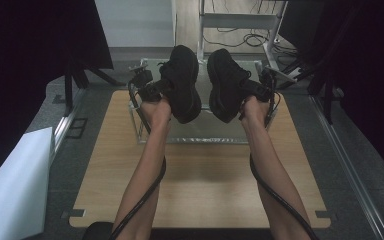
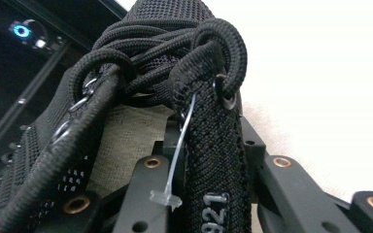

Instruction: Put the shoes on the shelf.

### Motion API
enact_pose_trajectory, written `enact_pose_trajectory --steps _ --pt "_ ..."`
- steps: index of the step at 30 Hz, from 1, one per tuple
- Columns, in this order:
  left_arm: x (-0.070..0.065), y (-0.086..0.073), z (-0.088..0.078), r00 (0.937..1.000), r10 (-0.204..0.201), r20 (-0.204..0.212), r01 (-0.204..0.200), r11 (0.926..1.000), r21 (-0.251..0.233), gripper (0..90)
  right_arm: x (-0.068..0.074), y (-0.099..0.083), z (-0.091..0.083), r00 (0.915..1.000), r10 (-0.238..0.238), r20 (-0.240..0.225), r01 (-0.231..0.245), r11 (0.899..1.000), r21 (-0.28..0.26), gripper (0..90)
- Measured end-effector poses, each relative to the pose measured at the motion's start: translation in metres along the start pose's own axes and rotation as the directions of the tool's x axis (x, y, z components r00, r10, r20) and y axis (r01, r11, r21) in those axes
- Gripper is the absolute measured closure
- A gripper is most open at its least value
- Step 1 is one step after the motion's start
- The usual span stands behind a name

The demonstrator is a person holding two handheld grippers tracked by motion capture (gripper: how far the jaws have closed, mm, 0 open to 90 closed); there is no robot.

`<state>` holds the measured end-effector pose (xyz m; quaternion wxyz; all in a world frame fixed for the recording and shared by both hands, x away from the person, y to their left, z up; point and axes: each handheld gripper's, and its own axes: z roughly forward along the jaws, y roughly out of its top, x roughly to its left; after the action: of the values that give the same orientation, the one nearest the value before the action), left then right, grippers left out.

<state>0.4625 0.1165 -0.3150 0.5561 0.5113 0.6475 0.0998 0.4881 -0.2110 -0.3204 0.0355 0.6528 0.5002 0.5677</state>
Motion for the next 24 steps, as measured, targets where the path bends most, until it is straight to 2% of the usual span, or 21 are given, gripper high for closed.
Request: enact_pose_trajectory --steps 1,2,4,5,6,7,8,9,11,14,16,19,21,22,23,24 --pt "0.000 0.000 0.000 1.0000 0.000 0.000 0.000 1.0000 0.000 74.5 0.000 0.000 0.000 1.0000 0.000 0.000 0.000 1.000 0.000 73.4" --pt "-0.001 0.000 0.002 1.0000 0.007 -0.002 -0.007 1.0000 0.006 74.1 0.003 0.001 0.004 0.9992 -0.025 0.031 0.025 1.000 0.002 73.1" --pt "-0.004 -0.001 0.003 0.9999 0.015 -0.006 -0.015 0.9999 0.005 73.9 0.007 0.001 0.007 0.9968 -0.058 0.054 0.058 0.998 0.007 72.9" --pt "-0.004 -0.001 0.003 0.9999 0.015 -0.006 -0.015 0.9999 0.005 73.6 0.007 0.001 0.007 0.9968 -0.058 0.054 0.058 0.998 0.007 72.9" --pt "-0.004 -0.001 0.005 0.9999 0.017 0.001 -0.017 0.9998 0.007 72.5 0.012 0.001 0.009 0.9928 -0.096 0.072 0.095 0.995 0.010 72.5" --pt "-0.004 -0.001 0.005 0.9999 0.017 0.001 -0.017 0.9998 0.007 71.6 0.012 0.001 0.009 0.9928 -0.096 0.072 0.095 0.995 0.010 72.5" --pt "-0.006 0.000 0.005 0.9998 0.022 -0.005 -0.021 0.9997 0.012 70.4 0.018 0.001 0.012 0.9857 -0.140 0.093 0.139 0.990 0.018 71.6" --pt "-0.006 0.000 0.005 0.9998 0.022 -0.005 -0.021 0.9997 0.012 69.7 0.018 0.001 0.012 0.9857 -0.140 0.093 0.139 0.990 0.018 71.6" --pt "-0.007 0.001 0.006 0.9994 0.033 -0.012 -0.033 0.9993 0.019 68.1 0.022 0.000 0.014 0.9785 -0.173 0.112 0.173 0.985 0.017 69.7" --pt "-0.007 0.002 0.009 0.9989 0.045 -0.010 -0.045 0.9984 0.034 66.1 0.022 0.000 0.015 0.9775 -0.179 0.112 0.178 0.984 0.016 68.0" --pt "-0.006 0.003 0.012 0.9991 0.041 -0.001 -0.041 0.9982 0.043 62.9 0.019 0.000 0.018 0.9829 -0.159 0.093 0.158 0.987 0.019 64.5" --pt "-0.005 0.003 0.012 0.9994 0.033 0.007 -0.033 0.9984 0.046 60.1 0.018 0.000 0.019 0.9864 -0.143 0.082 0.142 0.990 0.020 61.3" --pt "-0.005 0.004 0.012 0.9992 0.040 0.009 -0.040 0.9980 0.049 57.6 0.017 0.001 0.020 0.9892 -0.137 0.052 0.136 0.991 0.022 55.9" --pt "-0.006 0.004 0.012 0.9982 0.060 0.002 -0.060 0.9968 0.053 56.0 0.017 0.001 0.021 0.9900 -0.136 0.038 0.135 0.991 0.026 53.0" --pt "-0.006 0.004 0.012 0.9982 0.060 0.002 -0.060 0.9968 0.053 54.4 0.017 0.001 0.021 0.9900 -0.136 0.038 0.135 0.991 0.026 53.0" --pt "-0.007 0.004 0.013 0.9969 0.078 0.005 -0.078 0.9950 0.061 52.8 0.019 -0.001 0.024 0.9901 -0.140 0.010 0.139 0.989 0.039 46.3"
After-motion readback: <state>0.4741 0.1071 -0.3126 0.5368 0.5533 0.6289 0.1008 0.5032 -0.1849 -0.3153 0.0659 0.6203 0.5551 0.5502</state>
